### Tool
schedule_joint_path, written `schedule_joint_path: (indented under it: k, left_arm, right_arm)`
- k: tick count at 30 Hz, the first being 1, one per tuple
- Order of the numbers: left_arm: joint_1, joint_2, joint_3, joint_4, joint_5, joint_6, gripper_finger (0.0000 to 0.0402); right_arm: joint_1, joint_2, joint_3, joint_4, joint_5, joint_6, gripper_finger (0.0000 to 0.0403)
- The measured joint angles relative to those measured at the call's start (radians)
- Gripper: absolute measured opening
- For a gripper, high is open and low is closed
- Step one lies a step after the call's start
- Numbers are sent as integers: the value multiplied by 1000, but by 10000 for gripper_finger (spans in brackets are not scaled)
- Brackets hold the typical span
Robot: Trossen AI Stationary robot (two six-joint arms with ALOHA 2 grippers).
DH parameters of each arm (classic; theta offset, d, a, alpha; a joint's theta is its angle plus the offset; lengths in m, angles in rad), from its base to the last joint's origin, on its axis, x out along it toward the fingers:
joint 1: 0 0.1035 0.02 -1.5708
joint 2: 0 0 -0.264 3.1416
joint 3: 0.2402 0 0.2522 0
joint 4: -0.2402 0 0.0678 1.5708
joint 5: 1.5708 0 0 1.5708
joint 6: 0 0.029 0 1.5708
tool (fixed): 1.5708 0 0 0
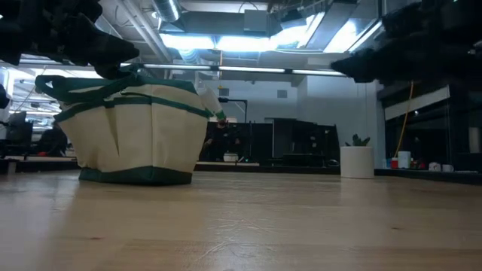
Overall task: Pick & Place Garden tools in Gardening bag
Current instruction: Return to Home Position
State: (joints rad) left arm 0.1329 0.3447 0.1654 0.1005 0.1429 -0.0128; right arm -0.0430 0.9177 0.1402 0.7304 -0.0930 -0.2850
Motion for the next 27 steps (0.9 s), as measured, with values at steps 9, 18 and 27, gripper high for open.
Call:
schedule_joint_path:
  k: [9, 18, 27]
  left_arm:
    - [0, 0, 0, 39, -140, 24, 72]
    - [1, 0, 0, 12, -237, 1, 72]
    - [0, 0, 0, 48, -257, -161, 72]
  right_arm:
    - [-186, -8, 2, -51, -101, 57, 158]
    - [-281, -8, 2, -161, -178, 122, 158]
    - [-289, -58, -126, -46, 15, 212, 158]
